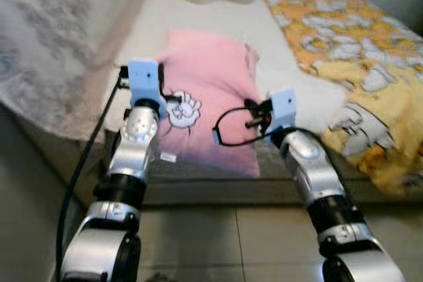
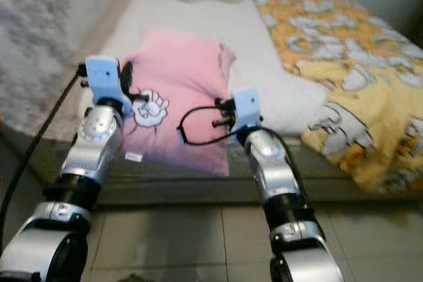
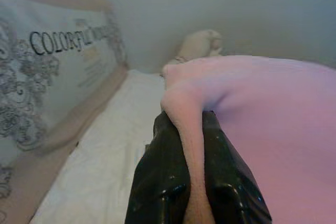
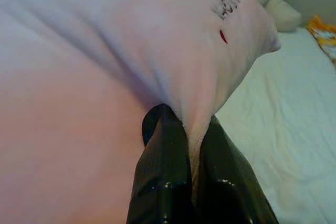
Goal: Clean up the room
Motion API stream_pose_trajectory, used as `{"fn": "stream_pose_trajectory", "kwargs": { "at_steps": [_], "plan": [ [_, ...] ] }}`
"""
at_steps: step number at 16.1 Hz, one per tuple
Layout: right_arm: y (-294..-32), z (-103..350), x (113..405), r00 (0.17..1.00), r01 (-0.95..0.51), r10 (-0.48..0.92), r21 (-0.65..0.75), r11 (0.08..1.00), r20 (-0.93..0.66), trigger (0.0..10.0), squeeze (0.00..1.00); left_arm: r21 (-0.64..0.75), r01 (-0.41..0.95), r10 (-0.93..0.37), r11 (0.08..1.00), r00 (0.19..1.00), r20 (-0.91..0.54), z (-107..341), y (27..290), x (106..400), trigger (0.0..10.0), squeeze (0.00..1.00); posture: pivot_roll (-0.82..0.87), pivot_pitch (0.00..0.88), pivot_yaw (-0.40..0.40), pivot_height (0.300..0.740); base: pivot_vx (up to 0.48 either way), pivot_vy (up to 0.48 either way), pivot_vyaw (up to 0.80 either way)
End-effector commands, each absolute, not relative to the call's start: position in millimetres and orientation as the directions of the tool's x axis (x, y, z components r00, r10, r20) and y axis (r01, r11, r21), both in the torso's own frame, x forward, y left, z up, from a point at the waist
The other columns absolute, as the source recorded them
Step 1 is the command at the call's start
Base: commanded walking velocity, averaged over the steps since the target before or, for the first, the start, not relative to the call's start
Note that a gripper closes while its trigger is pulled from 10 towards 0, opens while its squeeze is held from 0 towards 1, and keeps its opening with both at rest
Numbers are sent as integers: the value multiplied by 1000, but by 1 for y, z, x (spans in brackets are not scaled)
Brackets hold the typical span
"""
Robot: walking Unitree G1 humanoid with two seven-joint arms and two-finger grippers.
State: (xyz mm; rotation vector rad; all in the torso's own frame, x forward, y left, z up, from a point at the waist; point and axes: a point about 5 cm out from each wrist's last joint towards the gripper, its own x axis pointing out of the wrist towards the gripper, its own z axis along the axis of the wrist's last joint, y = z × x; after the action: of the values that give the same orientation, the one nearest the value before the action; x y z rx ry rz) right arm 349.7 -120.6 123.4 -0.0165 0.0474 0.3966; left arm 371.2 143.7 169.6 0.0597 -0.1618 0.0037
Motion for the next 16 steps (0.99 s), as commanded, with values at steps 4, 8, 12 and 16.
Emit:
{"fn": "stream_pose_trajectory", "kwargs": {
  "at_steps": [4, 8, 12, 16],
  "plan": [
    [-134, 128, 354, 944, -329, 328, -16, 944, -40, 10000, 0, 81, -102, 84, 992, 977, 195, 178, 160, 372, 10000, 0, 73, 0, -44, 740, 480, 0, 636],
    [-137, 126, 356, 952, -304, 302, -26, 952, -57, 10000, 0, 72, -115, 99, 991, 975, 198, 181, 163, 374, 10000, 0, 72, 0, -46, 740, 480, 0, 469],
    [-135, 124, 354, 949, -311, 309, -29, 950, -61, 10000, 0, 75, -123, 106, 990, 975, 196, 183, 165, 375, 10000, 0, 68, 0, -43, 740, 480, 0, 0],
    [-135, 123, 352, 952, -302, 300, -27, 953, -56, 10000, 0, 100, -126, 106, 987, 977, 184, 184, 171, 379, 10000, 0, 62, 0, -41, 740, 480, 0, 0]
  ]
}}
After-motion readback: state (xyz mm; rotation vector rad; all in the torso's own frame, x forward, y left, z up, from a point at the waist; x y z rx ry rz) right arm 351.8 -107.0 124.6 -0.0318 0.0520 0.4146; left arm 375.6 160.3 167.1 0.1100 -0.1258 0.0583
